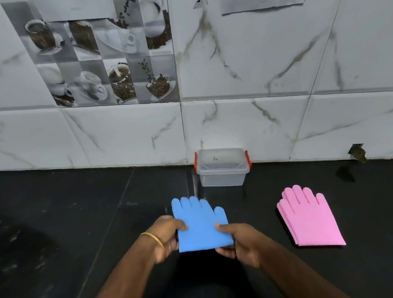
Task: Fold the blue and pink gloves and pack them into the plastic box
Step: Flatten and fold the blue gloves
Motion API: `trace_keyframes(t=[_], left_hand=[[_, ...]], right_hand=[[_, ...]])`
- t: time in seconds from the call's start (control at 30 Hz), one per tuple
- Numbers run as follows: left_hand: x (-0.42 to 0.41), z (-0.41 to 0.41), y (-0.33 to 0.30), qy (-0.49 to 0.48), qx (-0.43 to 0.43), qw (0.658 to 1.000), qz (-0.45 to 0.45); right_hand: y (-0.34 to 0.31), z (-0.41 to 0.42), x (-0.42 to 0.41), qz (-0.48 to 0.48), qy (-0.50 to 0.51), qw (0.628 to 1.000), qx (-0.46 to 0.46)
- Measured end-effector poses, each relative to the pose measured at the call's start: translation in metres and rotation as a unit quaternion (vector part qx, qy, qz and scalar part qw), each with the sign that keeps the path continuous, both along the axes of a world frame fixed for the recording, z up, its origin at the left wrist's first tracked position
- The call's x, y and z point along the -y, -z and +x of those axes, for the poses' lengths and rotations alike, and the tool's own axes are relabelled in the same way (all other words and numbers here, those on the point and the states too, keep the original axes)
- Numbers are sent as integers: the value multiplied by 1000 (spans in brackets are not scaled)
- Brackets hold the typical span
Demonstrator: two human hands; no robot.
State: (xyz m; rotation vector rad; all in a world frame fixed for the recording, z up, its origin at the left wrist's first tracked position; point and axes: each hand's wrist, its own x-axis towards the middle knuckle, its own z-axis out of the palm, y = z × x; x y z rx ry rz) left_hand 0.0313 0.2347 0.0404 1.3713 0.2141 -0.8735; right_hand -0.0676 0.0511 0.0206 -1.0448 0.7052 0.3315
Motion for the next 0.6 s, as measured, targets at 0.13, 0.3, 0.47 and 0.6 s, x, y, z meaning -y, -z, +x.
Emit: trace_keyframes(t=[0.13, 0.3, 0.47, 0.6], left_hand=[[-29, 2, 8, 14, -2, 999, 32], [-37, 42, -16, -50, 104, 993, -5], [-61, 75, -1, -111, 174, 978, 16], [-75, 80, 55, -111, 177, 966, 153]], right_hand=[[5, 9, -28, -68, -19, 997, 17], [-23, 46, -50, -129, 29, 984, 120], [-3, 72, -71, -174, 47, 968, 173], [49, 85, -94, -208, 18, 972, 109]])
